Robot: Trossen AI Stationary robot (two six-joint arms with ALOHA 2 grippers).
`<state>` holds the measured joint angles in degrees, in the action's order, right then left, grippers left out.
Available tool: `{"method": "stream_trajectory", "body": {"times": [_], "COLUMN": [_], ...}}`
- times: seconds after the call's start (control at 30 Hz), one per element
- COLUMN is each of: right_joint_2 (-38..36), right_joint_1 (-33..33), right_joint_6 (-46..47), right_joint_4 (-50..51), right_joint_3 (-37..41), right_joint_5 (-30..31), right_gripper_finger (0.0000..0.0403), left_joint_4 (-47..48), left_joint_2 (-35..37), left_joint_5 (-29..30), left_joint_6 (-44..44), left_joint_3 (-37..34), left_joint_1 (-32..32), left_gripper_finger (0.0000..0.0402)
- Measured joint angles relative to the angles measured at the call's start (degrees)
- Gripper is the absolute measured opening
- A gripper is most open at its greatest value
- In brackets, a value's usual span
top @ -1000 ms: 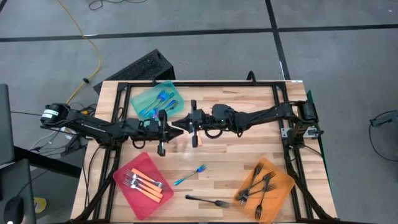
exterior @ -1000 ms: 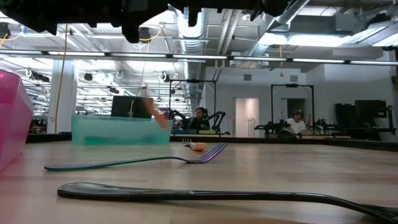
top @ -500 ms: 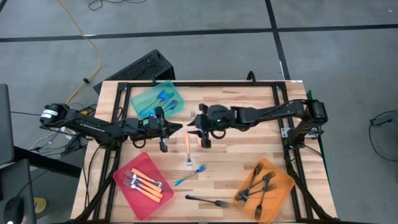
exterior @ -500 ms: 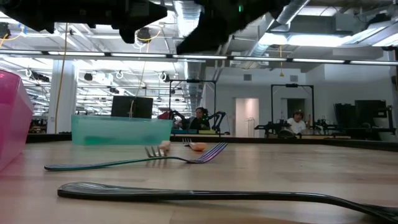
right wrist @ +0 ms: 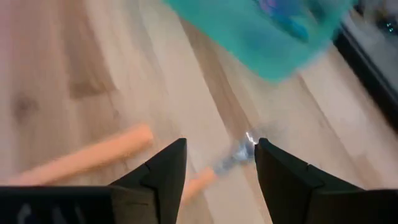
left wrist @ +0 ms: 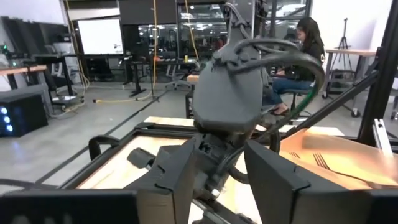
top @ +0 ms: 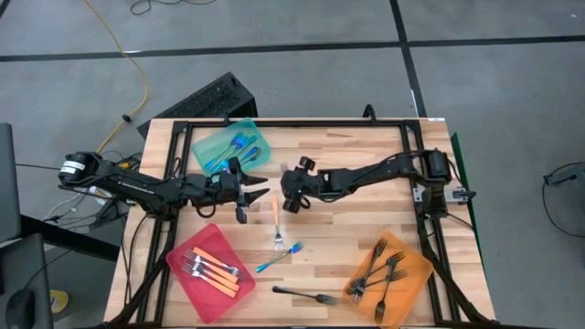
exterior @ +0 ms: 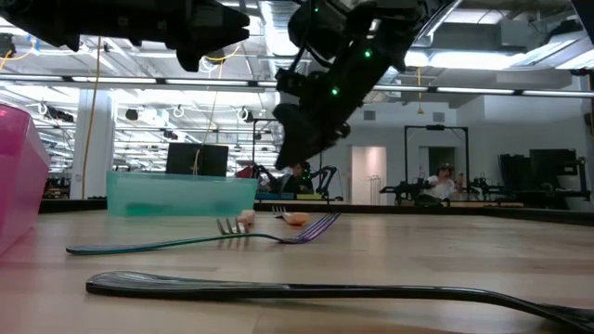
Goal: Sort silverware by color (type)
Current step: Put the orange fork into the red bin
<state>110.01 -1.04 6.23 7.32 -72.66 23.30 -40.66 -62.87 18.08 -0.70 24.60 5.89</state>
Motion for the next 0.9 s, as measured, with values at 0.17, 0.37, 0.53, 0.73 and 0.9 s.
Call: {"method": "stream_trajectory", "body": {"times": [0.17, 0.37, 0.53, 0.73, 0.9], "right_joint_2": [-0.1, 0.0, 0.2, 4.5, 6.6], "right_joint_1": [-1.0, -1.4, -0.7, 0.0, 0.2], "right_joint_6": [9.7, 15.0, 16.6, 18.2, 19.3], "right_joint_4": [2.5, 4.4, 4.3, 2.0, 0.5], "right_joint_3": [-0.1, 0.0, 0.0, -0.3, -0.3], "right_joint_5": [0.0, 0.0, 1.0, 3.9, 3.8], "right_gripper_finger": [0.0208, 0.0208, 0.0208, 0.0208, 0.0207], "left_joint_4": [0.5, 0.8, 1.1, 1.6, 2.3], "left_joint_2": [0.0, 0.0, 0.0, 0.0, 0.0], "left_joint_5": [0.2, 0.3, 0.3, 0.0, -0.9], "left_joint_6": [1.3, 1.4, 2.1, 2.5, 2.9], "left_joint_3": [0.0, 0.0, 0.0, 0.0, 0.0], "left_joint_1": [0.0, 0.0, 0.0, 0.0, 0.0], "left_gripper_finger": [0.0142, 0.0152, 0.0154, 0.0154, 0.0154]}}
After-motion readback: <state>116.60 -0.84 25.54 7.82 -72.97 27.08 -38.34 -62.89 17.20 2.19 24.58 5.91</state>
